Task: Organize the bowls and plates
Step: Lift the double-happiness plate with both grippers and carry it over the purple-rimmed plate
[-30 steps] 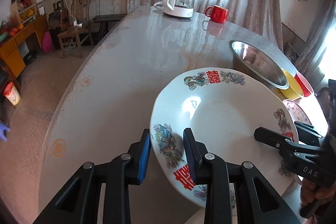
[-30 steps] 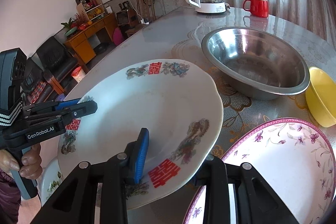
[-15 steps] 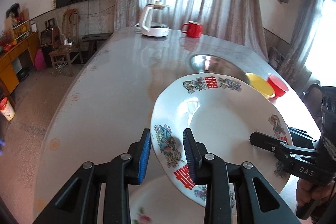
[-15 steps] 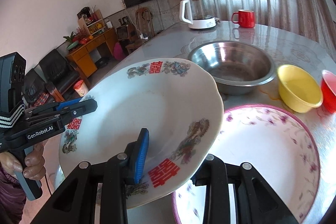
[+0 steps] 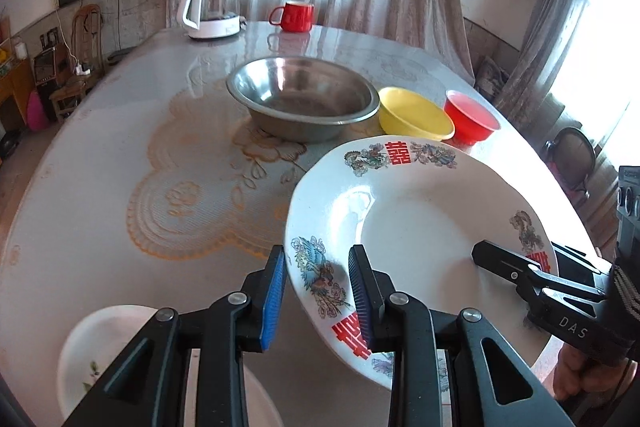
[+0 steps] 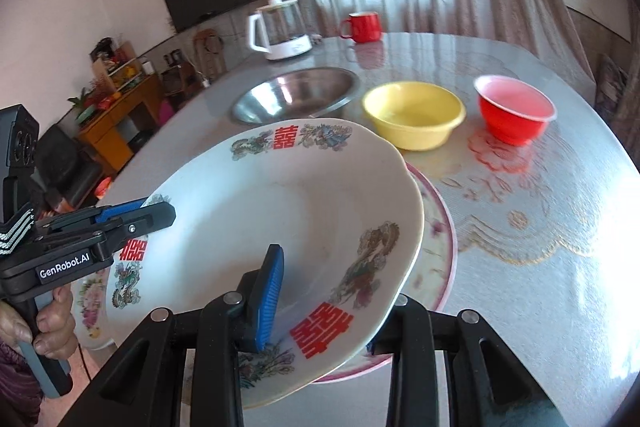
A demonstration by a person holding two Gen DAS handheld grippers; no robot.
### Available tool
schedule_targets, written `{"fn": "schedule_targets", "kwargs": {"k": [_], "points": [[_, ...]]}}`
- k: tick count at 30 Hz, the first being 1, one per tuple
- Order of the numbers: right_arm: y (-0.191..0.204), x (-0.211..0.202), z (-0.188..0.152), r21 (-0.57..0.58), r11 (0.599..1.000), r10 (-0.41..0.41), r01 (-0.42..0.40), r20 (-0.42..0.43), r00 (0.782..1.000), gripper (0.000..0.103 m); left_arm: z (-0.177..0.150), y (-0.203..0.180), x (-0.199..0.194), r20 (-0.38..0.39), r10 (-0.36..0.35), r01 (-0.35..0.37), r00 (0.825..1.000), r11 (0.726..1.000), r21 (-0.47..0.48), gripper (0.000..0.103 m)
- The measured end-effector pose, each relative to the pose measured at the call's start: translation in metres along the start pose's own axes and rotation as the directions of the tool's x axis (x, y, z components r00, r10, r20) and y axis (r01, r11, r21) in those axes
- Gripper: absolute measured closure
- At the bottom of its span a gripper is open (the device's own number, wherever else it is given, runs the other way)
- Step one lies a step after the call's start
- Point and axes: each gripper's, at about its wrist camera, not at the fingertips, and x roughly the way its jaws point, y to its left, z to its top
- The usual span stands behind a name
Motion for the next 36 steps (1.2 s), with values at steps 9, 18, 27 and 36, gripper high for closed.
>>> {"fn": "schedule_targets", "kwargs": {"k": [9, 18, 27, 36], "points": [[-0.02, 0.019, -0.003, 0.04, 0.999, -0.028, 0.029, -0.028, 0.999, 0.071, 0.0, 0.001, 0.017, -0.035, 0.014, -0.015, 0.999, 1.0, -0.018, 0.072], [-0.019, 0.016, -0.004, -0.002, 0.992, -0.13, 0.13, -0.006, 0.991, 0.068, 0.002, -0.006, 0.016, -0.013, -0.009, 0.009, 1.0, 0.999, -0.032, 0.072], [-0.015, 0.015, -0.01, -0.073, 0.98, -0.188, 0.184, -0.041, 0.981, 0.061, -0.003, -0.015, 0.003, 0.016, -0.023, 0.023, 1.0, 0.999, -0.024, 0.072], [-0.013, -0.001, -0.01, -0.116, 0.915, -0.383, 0.386, 0.046, 0.922, 0.067, -0.008, -0.002, -0.007, 0.056, 0.038, -0.033, 0.998, 0.994, -0.1, 0.065]]}}
